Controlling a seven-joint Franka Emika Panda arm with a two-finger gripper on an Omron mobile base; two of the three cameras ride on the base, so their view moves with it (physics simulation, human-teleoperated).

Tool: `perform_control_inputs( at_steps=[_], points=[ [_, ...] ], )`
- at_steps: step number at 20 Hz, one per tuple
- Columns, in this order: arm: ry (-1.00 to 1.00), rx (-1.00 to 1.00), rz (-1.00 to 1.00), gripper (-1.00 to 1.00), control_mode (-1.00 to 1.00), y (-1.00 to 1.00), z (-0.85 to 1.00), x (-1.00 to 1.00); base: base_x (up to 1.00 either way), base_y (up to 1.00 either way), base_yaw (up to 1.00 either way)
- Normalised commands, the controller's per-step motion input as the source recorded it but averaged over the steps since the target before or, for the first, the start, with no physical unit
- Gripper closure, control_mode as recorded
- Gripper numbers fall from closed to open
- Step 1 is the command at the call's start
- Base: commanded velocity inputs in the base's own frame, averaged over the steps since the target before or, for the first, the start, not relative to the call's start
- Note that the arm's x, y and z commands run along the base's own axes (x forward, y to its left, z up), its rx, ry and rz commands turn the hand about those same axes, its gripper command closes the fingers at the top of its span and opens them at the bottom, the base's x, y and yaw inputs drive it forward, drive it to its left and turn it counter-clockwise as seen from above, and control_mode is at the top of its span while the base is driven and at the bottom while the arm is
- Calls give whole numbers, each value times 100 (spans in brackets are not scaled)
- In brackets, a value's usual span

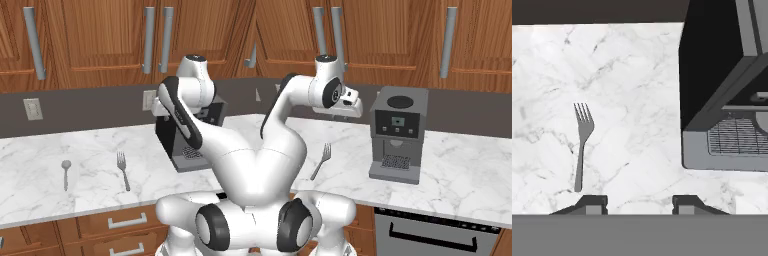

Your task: Take the fork and place it on the left side of the plate. Then take the spoon and place it on the right side of the plate. Make sure they're directly next to the plate.

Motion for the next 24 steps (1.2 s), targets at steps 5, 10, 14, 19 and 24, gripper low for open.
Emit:
perform_control_inputs(
  at_steps=[5, 10, 14, 19, 24],
  points=[
    [-1, -4, 2, -100, -100, 24, -24, -45, 0, 0, 0],
    [-1, -18, 1, -100, -100, 96, -93, -33, 0, 0, 0],
    [18, -12, 0, -100, -100, 96, -100, 1, 0, 0, 0],
    [33, -2, 0, -100, -100, 34, -97, 31, 0, 0, 0],
    [20, 0, 0, -100, -100, 1, -61, 28, 0, 0, 0]
  ],
)
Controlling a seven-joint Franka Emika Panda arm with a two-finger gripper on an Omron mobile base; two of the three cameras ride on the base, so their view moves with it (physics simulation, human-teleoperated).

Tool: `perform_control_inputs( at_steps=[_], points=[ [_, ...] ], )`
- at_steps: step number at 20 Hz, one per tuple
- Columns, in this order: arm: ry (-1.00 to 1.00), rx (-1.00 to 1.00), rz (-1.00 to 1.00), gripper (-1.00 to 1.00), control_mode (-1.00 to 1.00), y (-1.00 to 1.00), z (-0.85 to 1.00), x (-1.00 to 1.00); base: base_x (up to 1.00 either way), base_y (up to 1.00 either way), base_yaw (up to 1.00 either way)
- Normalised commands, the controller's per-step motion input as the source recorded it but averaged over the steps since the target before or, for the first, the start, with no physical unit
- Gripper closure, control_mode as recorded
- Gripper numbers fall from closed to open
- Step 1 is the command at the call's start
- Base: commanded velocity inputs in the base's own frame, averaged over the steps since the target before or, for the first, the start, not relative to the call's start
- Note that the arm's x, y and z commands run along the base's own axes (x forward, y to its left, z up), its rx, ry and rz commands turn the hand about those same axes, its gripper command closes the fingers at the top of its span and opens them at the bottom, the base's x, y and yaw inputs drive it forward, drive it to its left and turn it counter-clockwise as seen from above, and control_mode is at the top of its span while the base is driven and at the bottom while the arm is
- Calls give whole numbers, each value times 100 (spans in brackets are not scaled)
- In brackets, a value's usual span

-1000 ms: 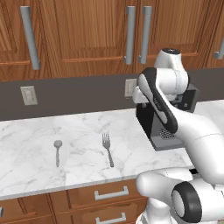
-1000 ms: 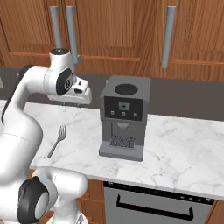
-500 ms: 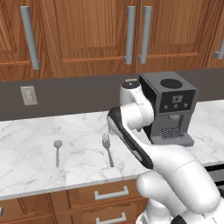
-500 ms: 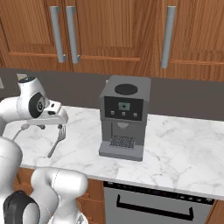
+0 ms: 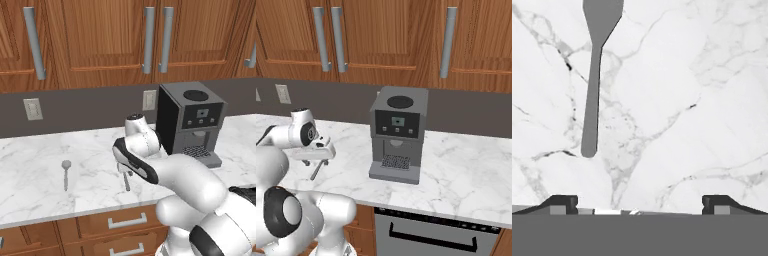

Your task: Take the fork and place it on the left side of the plate. Then take the spoon and place it on the right side of the plate. Make sure they're directly next to the plate.

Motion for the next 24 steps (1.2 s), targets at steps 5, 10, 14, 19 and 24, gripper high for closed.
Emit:
perform_control_inputs(
  at_steps=[5, 10, 14, 19, 24],
  points=[
    [9, 0, -3, -100, -100, 17, -39, 44, 0, 0, 0],
    [2, 0, -4, -100, -100, 15, -42, 33, 0, 0, 0],
    [-1, 0, -3, -100, -100, 13, -42, 20, 0, 0, 0],
    [-1, 0, -5, -100, -100, 8, -33, 15, 0, 0, 0],
    [-2, 1, -4, -100, -100, 1, -23, 4, 0, 0, 0]
  ],
)
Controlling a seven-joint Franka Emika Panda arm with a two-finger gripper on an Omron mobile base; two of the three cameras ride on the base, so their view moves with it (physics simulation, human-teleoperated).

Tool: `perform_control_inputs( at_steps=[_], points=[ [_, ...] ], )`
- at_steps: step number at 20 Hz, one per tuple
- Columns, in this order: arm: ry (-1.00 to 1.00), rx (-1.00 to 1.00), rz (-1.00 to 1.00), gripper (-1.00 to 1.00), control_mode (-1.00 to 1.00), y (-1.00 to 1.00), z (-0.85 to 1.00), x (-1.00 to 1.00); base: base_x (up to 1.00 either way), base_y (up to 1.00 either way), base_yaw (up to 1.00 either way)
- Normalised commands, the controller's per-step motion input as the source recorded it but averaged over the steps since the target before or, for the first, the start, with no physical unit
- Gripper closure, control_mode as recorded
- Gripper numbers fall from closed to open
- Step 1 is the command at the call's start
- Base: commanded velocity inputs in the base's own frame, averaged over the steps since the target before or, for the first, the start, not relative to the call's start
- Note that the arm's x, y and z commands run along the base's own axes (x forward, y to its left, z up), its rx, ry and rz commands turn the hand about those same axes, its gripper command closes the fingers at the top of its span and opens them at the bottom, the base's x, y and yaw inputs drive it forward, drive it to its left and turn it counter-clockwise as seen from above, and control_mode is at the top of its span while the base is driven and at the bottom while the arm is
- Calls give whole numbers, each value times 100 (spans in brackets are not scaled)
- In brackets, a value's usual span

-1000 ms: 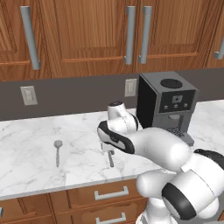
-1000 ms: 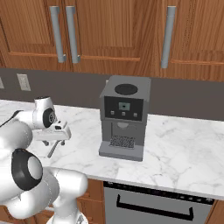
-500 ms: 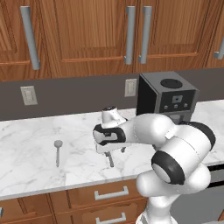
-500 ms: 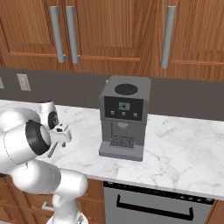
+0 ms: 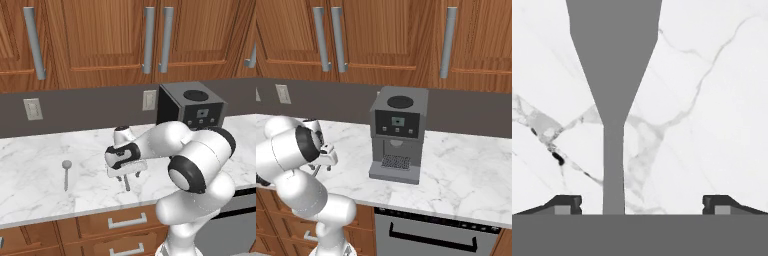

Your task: Take the fork and place it on the left side of the plate. Then take the spoon and place it on the right side of the plate. Make sure they're directly next to the plate.

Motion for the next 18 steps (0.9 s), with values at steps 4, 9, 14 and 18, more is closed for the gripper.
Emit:
perform_control_inputs(
  at_steps=[4, 9, 14, 18],
  points=[
    [-4, 2, -5, -100, -100, 2, -23, 0, 0, 0, 0],
    [-5, 3, -5, 100, -100, 6, -27, 0, 0, 0, 0],
    [-7, 7, -4, 100, -100, 1, -28, 0, 0, 0, 0],
    [-8, 9, -4, 100, -100, 0, -25, 0, 0, 0, 0]
  ],
)
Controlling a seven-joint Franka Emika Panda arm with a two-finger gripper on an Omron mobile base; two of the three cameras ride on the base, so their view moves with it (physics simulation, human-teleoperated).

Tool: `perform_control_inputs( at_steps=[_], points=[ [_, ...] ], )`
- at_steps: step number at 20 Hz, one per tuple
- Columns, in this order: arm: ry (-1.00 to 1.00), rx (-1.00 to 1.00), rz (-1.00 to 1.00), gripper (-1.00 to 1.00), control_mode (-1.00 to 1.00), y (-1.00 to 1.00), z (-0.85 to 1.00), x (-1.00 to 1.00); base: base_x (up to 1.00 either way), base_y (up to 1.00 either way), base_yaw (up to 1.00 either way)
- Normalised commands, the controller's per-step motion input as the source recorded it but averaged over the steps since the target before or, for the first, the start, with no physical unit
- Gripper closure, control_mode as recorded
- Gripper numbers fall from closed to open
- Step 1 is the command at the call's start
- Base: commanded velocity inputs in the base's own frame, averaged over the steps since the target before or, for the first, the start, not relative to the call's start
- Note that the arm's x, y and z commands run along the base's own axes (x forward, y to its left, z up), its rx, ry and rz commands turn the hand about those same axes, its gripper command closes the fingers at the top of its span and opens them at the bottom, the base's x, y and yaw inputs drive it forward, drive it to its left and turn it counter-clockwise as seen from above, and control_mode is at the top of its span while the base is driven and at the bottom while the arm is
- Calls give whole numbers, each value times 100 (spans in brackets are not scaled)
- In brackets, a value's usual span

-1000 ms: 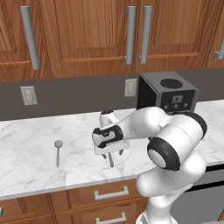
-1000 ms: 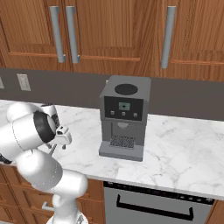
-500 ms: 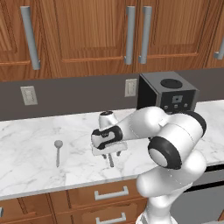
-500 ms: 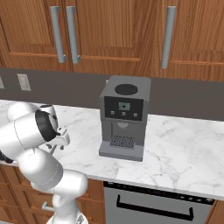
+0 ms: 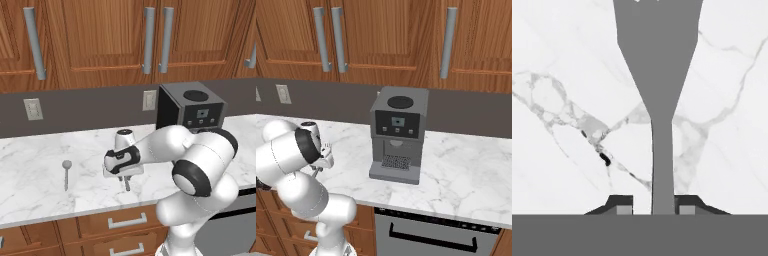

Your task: Take the fork and place it on the left side of the plate. Then take the spoon and place it on the right side of the plate. Make sure they're directly next to the plate.

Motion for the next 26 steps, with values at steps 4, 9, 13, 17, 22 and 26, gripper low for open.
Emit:
perform_control_inputs(
  at_steps=[4, 9, 13, 17, 22, 26],
  points=[
    [-10, 7, -6, 100, -100, 0, -5, 0, 0, 0, 0],
    [-21, 2, -3, 100, -100, -7, 31, -6, 0, 0, 0],
    [-30, 0, -1, 100, -100, -12, 59, -12, 0, 0, 0],
    [-33, 0, 0, 100, -100, -10, 73, -19, 0, 0, 0],
    [-33, 2, 0, 100, -100, -9, 88, -20, 0, 0, 0],
    [-28, 5, 0, 100, -100, -12, 88, -23, 0, 0, 0]
  ],
)
